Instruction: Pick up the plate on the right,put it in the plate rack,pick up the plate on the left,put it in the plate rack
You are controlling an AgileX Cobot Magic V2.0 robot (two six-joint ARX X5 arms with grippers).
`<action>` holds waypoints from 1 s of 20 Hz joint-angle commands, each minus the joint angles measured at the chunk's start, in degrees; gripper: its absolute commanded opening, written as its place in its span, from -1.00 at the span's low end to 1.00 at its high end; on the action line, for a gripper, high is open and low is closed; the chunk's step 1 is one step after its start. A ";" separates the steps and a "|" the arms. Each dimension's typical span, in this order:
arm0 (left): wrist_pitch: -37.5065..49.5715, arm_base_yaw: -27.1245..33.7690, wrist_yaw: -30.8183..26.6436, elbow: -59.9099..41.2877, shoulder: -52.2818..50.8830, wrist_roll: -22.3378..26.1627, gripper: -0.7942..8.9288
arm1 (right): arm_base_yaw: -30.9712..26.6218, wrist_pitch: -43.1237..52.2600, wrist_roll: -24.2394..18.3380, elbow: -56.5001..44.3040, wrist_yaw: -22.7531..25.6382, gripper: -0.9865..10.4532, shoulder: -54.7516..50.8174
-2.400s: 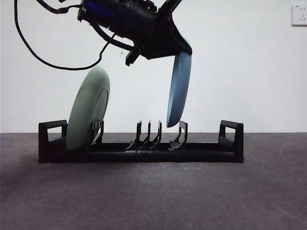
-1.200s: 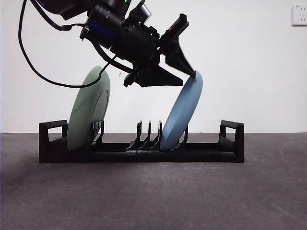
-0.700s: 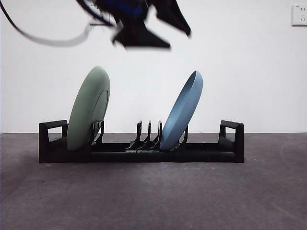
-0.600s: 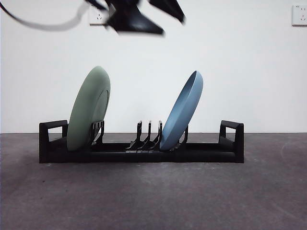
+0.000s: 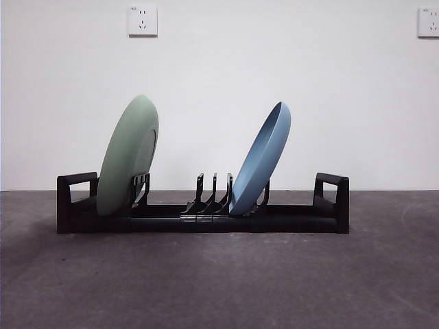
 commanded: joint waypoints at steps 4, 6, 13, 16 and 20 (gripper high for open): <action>2.14 4.26 -0.17 -9.46 -13.44 0.66 -0.85 | 0.17 11.04 3.67 -12.00 0.07 -0.85 -8.87; 4.39 4.59 -0.44 -15.67 -19.85 0.28 -0.85 | 0.17 13.97 3.76 -17.31 0.22 -0.85 -13.49; 8.68 4.57 -1.16 -29.22 -34.82 -3.10 -0.85 | 0.09 16.76 4.00 -29.83 0.42 -0.83 -26.82; 8.20 4.52 -1.07 -29.18 -34.77 -4.33 -0.84 | 0.07 16.55 7.02 -29.81 0.39 -0.82 -26.82; 6.43 4.52 -1.29 -29.18 -34.77 -4.33 -0.84 | 0.07 16.50 6.99 -29.81 0.35 -0.82 -26.67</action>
